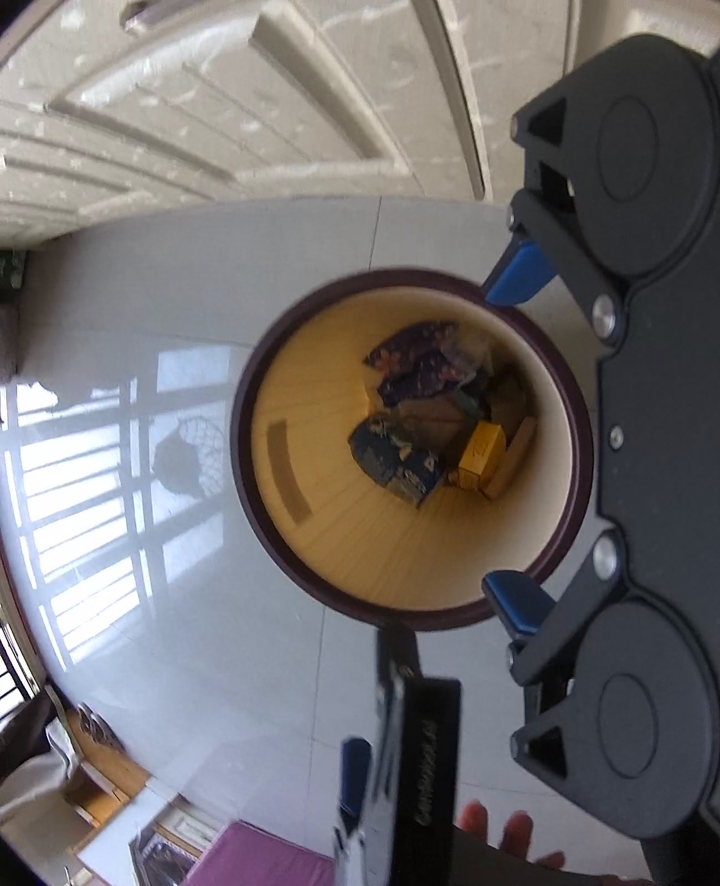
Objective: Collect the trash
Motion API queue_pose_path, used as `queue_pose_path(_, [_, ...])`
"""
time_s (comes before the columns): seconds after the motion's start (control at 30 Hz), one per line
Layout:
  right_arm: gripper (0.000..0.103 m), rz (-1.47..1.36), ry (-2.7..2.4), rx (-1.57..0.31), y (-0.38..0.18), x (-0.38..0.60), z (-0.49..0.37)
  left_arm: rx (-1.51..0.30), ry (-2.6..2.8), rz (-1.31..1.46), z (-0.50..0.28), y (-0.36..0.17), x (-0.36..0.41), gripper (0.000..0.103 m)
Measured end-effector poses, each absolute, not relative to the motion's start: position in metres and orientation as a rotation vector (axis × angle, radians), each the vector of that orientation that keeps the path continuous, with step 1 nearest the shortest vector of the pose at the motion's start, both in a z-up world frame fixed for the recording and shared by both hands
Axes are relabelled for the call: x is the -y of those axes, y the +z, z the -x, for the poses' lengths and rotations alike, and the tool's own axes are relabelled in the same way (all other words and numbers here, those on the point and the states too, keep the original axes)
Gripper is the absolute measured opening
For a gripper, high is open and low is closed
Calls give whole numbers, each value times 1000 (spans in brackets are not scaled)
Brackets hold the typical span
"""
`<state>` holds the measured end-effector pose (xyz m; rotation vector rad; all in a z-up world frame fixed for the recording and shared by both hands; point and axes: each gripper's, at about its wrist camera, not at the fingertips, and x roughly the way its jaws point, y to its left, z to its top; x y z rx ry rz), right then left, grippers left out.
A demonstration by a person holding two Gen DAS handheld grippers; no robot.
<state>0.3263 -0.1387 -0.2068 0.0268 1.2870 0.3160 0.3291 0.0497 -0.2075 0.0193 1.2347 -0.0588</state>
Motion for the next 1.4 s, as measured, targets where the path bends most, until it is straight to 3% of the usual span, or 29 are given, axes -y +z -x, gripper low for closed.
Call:
queue_pose_path(0.7, [103,25,200,-1161,-99,163,-283,-1113,-80,-41,-274,-89,-43,103])
queue_pose_path(1.4, [103,23,139,-911,22,211,-188,-912,-67,-68,-179,10,-11,103])
